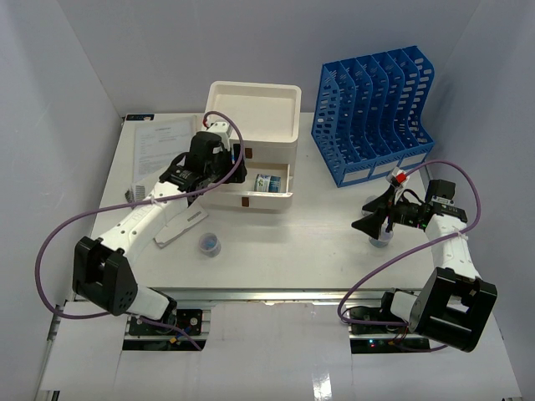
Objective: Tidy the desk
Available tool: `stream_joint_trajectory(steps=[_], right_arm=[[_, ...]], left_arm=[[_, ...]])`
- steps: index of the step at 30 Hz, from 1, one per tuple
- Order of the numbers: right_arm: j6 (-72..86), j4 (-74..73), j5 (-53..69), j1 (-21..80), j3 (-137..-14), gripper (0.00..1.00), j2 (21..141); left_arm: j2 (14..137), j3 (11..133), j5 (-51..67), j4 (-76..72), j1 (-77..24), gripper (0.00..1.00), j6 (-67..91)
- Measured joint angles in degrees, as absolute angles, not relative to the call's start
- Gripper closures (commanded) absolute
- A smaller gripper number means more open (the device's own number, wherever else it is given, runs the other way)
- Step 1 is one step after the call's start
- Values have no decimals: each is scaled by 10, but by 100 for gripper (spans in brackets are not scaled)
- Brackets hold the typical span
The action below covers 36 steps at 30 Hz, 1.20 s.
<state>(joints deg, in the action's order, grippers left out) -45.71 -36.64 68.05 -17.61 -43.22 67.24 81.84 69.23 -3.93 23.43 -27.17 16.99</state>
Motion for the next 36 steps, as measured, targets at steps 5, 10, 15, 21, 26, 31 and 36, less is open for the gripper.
stream_joint_trajectory(steps=[5,10,15,21,26,31,36], right_arm=[[-457,-366,680,-176,-432,10,672],[-457,-367,679,-176,-432,10,672],[-459,-367,679,-176,-432,10,673],[-459,-367,679,-176,-432,10,675],[-460,-367,679,-176,-432,10,676],[-462,-368,679,-176,-432,10,676],[-467,-372,678,-176,-432,10,677]], left_arm=[[840,692,-35,224,-271,72,170],[858,692,-36,218,-271,22,174],[860,692,-38,212,-271,12,184],[855,693,-39,207,-271,11,186],[831,695,-36,209,-271,18,187],[743,674,-41,198,-270,88,224],[534,534,-46,180,-268,100,321]])
